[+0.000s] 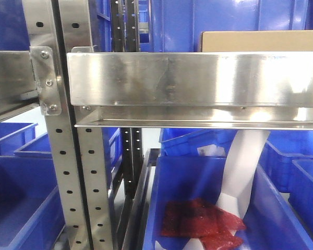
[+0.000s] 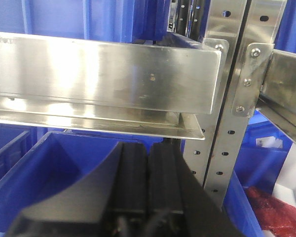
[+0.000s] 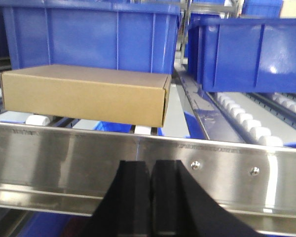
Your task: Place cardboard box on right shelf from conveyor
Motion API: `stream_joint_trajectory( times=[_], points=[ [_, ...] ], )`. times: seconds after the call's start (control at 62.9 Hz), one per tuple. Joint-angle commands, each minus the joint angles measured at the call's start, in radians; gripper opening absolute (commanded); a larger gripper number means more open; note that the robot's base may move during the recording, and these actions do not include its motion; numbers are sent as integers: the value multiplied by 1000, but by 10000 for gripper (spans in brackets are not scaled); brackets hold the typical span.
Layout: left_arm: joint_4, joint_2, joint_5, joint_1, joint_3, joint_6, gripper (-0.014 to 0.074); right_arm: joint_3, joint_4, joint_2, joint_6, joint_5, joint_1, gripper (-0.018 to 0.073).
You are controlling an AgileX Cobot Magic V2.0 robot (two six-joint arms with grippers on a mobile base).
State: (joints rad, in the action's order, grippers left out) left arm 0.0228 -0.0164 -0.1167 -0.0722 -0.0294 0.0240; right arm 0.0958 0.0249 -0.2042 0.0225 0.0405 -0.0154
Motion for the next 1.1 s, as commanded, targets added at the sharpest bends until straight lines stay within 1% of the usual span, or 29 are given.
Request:
stream_joint_trajectory(
  times=[0.0,0.509,0.683,0.826,1.081],
  points=[
    [-1,-8,86,-1,-10,5,-116,22,5,34,-1,84,-7,55],
    [-1,-8,86,-1,-10,5,-116,18,3,37,-1,86,-7,55],
    [-1,-8,86,-1,-10,5,-116,-64,-90,60,-1,125,-5,55],
    [-1,-8,86,-1,-10,5,-116,-111,-95,117,-3,139,20,55],
    [-1,-8,86,-1,-10,5,-116,-110,-94,235,-28,66,28,55]
  ],
)
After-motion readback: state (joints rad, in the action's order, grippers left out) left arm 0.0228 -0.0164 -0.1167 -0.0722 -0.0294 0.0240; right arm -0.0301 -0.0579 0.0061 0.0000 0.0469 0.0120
